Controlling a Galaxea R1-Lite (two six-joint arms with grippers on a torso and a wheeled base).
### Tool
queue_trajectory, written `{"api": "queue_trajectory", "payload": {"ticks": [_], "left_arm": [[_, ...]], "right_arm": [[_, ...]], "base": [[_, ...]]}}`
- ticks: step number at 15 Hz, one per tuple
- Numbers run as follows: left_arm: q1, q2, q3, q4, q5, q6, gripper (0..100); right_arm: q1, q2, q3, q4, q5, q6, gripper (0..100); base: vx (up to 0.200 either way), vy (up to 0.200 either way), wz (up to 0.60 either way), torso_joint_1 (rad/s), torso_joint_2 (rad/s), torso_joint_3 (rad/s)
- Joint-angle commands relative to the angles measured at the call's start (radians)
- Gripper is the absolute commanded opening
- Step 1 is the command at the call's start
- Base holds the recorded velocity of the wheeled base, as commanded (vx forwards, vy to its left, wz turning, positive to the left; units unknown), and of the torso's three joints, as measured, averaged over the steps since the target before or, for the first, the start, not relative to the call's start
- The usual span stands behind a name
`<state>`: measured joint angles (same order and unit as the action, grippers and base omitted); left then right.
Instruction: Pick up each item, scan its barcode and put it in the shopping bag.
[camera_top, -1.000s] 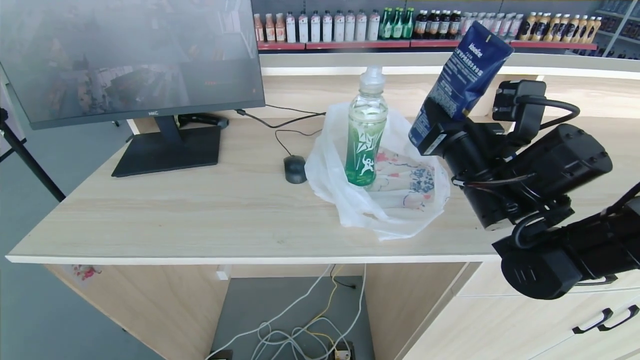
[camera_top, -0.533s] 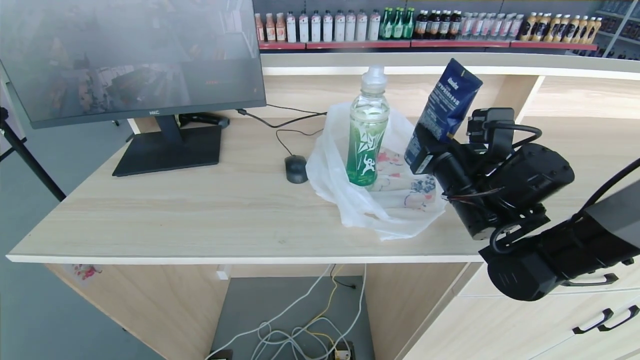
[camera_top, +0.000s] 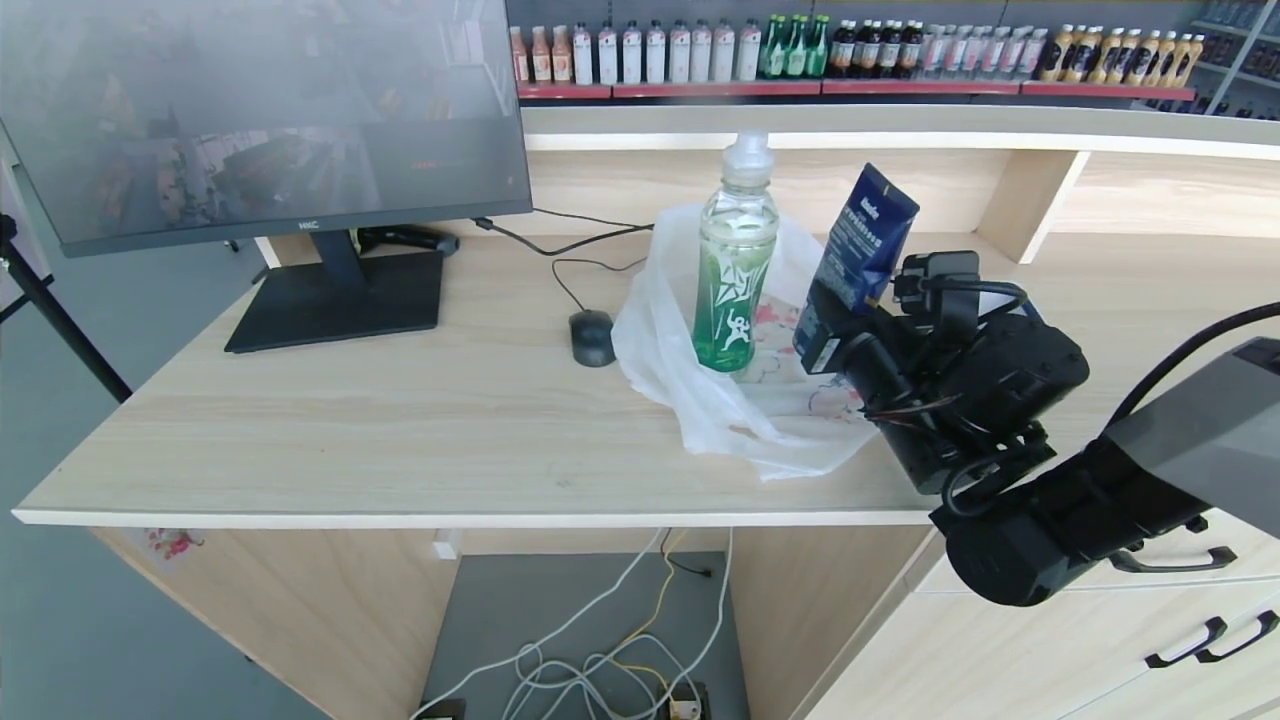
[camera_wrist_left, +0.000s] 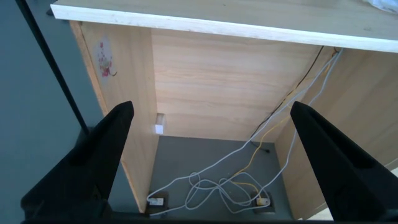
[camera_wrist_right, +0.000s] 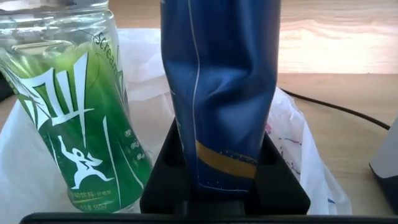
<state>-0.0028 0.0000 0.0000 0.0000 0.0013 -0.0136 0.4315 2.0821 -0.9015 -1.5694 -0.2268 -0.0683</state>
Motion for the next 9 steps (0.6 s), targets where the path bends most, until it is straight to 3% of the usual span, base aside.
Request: {"api": "queue_trajectory", "payload": {"ticks": [1, 9], "left_arm": [[0.000, 0.002, 0.000, 0.000, 0.000, 0.000, 100], [0.000, 0.000, 0.000, 0.000, 0.000, 0.000, 100]], "right_arm": [[0.000, 0.013, -0.002, -0.001, 0.000, -0.001, 0], [0.001, 0.033, -0.002, -0.001, 0.000, -0.001, 0]], "base": [[0.000, 0.000, 0.00, 0.000, 0.00, 0.000], [0.000, 0.000, 0.00, 0.000, 0.00, 0.000]]}}
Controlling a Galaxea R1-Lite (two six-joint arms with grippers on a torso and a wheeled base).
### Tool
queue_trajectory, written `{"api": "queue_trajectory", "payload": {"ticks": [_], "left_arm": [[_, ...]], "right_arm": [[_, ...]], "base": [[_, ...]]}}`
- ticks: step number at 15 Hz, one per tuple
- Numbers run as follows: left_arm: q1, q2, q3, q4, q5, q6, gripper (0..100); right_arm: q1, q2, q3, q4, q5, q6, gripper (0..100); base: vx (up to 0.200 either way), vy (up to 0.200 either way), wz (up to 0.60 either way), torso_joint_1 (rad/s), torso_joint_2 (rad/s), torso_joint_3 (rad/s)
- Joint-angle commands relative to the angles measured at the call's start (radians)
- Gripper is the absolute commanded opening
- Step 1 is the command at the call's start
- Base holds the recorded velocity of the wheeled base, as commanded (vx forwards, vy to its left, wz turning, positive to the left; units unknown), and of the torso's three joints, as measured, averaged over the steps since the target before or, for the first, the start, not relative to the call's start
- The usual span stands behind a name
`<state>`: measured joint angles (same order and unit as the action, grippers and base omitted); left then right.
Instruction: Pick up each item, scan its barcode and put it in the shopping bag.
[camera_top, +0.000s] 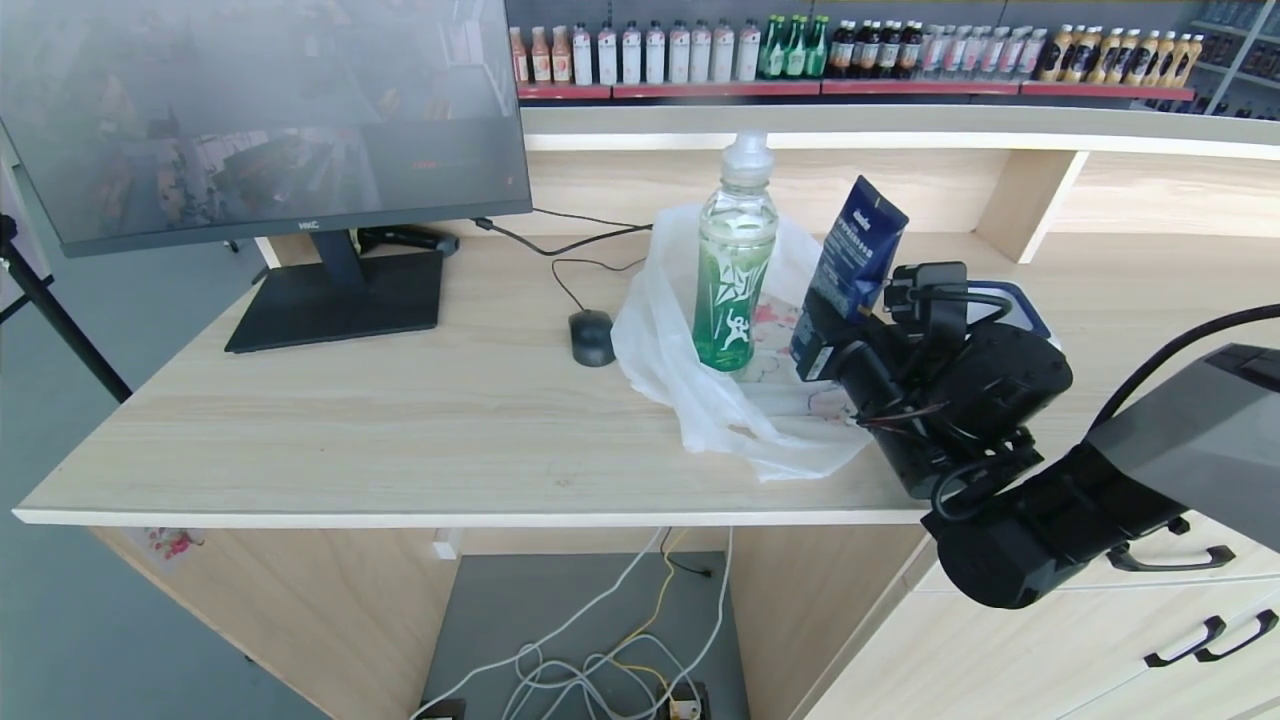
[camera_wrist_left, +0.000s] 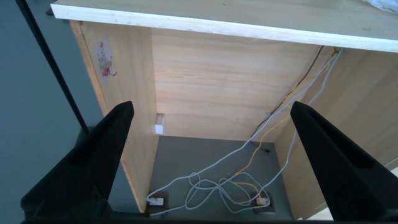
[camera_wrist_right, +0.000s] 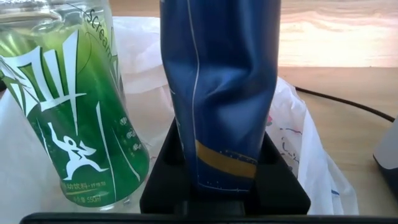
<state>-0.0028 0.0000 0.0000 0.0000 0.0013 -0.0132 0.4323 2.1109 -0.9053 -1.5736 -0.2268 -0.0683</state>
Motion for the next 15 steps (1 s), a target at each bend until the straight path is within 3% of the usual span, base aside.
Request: {"api": "queue_trajectory", "payload": {"ticks": [1, 15], "left_arm": [[0.001, 0.002, 0.000, 0.000, 0.000, -0.001, 100], [0.000, 0.002, 0.000, 0.000, 0.000, -0.001, 100]], "right_arm": [[0.000, 0.005, 0.003, 0.003, 0.000, -0.001, 0], [0.003, 0.026, 0.028, 0.003, 0.000, 0.004, 0]], "base": [[0.000, 0.000, 0.00, 0.000, 0.00, 0.000], [0.000, 0.000, 0.00, 0.000, 0.00, 0.000]]}}
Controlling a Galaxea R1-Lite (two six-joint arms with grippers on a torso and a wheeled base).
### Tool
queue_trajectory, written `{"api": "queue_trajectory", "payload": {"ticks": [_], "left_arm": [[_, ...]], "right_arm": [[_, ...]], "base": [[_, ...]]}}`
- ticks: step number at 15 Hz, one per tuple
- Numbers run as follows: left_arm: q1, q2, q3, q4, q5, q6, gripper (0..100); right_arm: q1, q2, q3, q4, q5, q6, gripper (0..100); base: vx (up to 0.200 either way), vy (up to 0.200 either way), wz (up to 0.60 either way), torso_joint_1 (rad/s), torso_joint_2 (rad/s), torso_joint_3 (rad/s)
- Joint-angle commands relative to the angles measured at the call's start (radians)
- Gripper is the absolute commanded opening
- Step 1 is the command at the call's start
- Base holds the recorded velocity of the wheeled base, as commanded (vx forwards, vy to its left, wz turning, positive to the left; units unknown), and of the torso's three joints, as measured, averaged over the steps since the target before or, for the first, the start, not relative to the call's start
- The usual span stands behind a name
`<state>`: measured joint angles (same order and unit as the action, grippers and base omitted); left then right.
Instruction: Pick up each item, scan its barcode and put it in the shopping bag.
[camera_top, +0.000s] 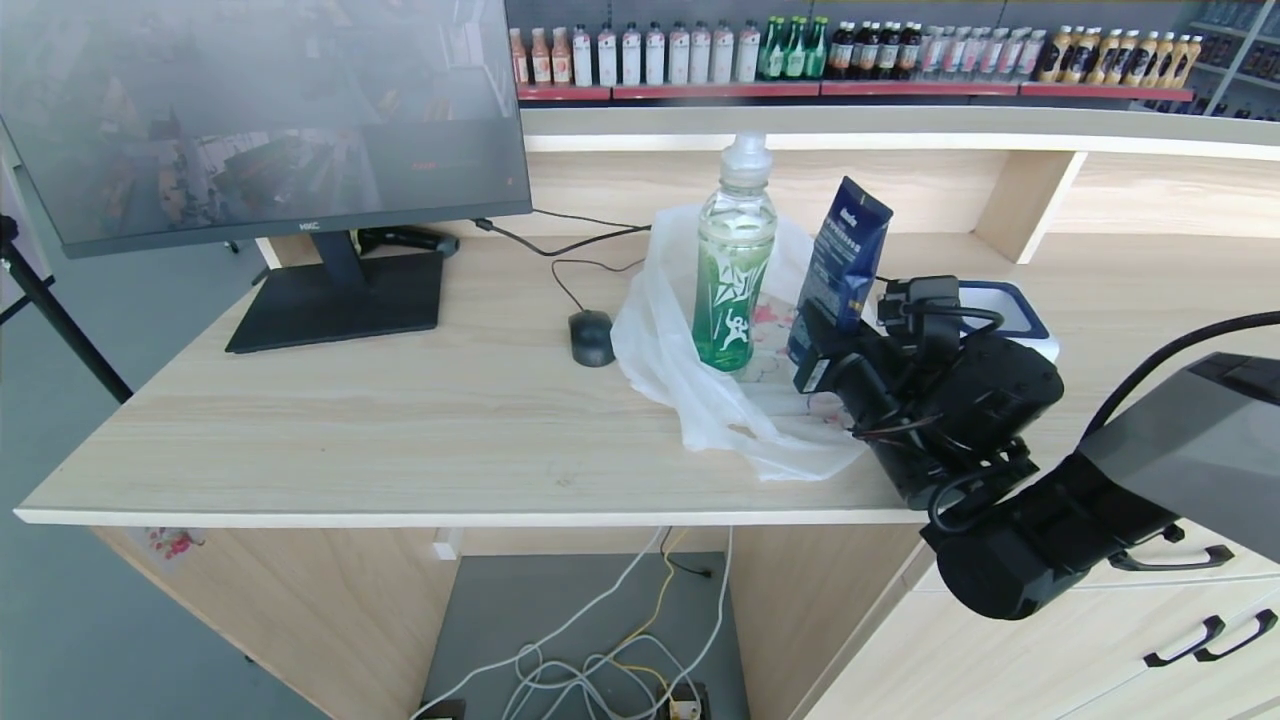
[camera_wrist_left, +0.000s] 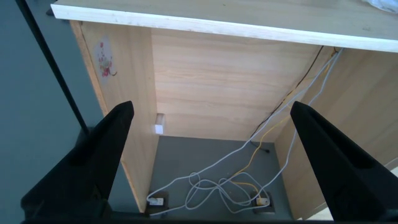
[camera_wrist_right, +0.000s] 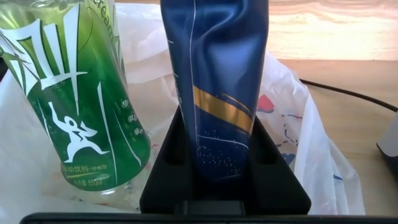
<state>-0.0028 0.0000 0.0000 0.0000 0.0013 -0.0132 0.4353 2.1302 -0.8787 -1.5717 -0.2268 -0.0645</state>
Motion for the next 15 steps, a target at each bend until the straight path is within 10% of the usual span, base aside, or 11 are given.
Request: {"api": "queue_trajectory", "payload": {"ticks": [1, 3, 4, 15], "left_arm": [[0.000, 0.000, 0.000, 0.000, 0.000, -0.001, 100], [0.000, 0.000, 0.000, 0.000, 0.000, -0.001, 100], [0.000, 0.000, 0.000, 0.000, 0.000, -0.001, 100], [0.000, 0.000, 0.000, 0.000, 0.000, -0.001, 100]], "right_arm": [[0.000, 0.005, 0.003, 0.001, 0.000, 0.000, 0], [0.000, -0.003, 0.006, 0.001, 0.000, 0.000, 0], [0.000, -0.006, 0.012, 0.001, 0.000, 0.000, 100], [0.000, -0.021, 0.023, 0.001, 0.000, 0.000, 100]], "base": [[0.000, 0.000, 0.00, 0.000, 0.00, 0.000], [0.000, 0.000, 0.00, 0.000, 0.00, 0.000], [0.000, 0.000, 0.00, 0.000, 0.00, 0.000], [0.000, 0.000, 0.00, 0.000, 0.00, 0.000]]}}
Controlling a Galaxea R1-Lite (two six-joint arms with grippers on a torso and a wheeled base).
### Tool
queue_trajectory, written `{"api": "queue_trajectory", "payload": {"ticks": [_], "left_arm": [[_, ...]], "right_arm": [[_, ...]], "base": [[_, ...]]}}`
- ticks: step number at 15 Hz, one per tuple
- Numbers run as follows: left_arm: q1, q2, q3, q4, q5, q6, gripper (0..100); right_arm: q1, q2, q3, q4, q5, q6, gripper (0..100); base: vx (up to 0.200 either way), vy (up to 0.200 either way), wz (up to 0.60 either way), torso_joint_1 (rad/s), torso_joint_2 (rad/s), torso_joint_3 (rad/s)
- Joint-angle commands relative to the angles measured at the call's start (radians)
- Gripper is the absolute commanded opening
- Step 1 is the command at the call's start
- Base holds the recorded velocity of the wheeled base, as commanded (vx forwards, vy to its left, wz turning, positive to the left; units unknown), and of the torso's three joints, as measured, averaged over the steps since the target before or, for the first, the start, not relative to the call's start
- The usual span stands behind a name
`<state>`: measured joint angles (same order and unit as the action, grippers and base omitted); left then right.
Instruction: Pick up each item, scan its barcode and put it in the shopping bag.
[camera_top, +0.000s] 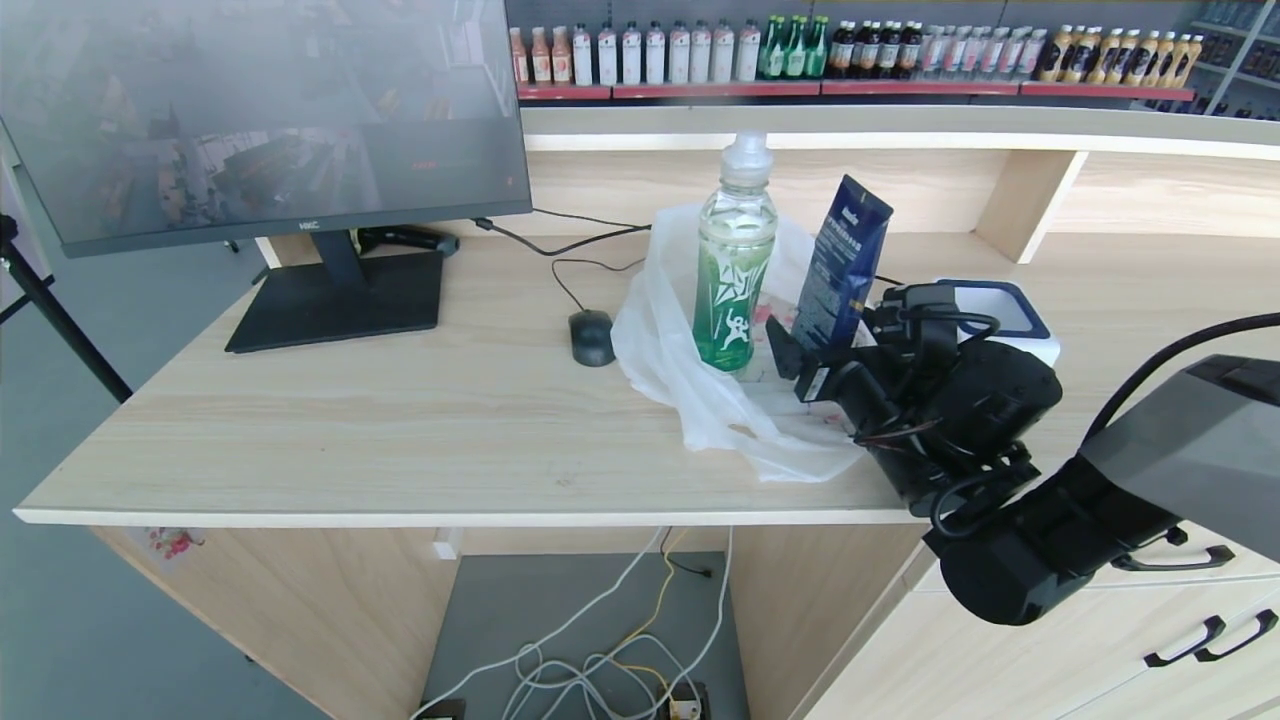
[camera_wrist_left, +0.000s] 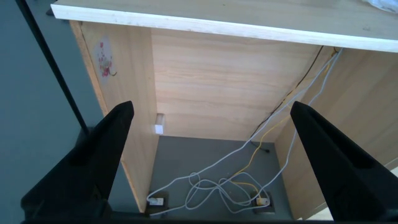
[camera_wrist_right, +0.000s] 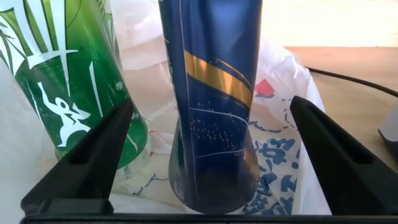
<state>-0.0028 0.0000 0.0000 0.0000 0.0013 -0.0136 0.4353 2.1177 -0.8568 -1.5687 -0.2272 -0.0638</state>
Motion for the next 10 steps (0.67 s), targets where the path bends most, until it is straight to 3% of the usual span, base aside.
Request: {"api": "queue_trajectory", "payload": {"ticks": [1, 10], "left_arm": [[0.000, 0.002, 0.000, 0.000, 0.000, 0.000, 100], [0.000, 0.002, 0.000, 0.000, 0.000, 0.000, 100]], "right_arm": [[0.000, -0.016, 0.009, -0.002, 0.000, -0.001, 100], [-0.003, -0.292, 0.150, -0.002, 0.000, -0.001, 100]], "base": [[0.000, 0.000, 0.00, 0.000, 0.00, 0.000], [0.000, 0.000, 0.00, 0.000, 0.00, 0.000]]}}
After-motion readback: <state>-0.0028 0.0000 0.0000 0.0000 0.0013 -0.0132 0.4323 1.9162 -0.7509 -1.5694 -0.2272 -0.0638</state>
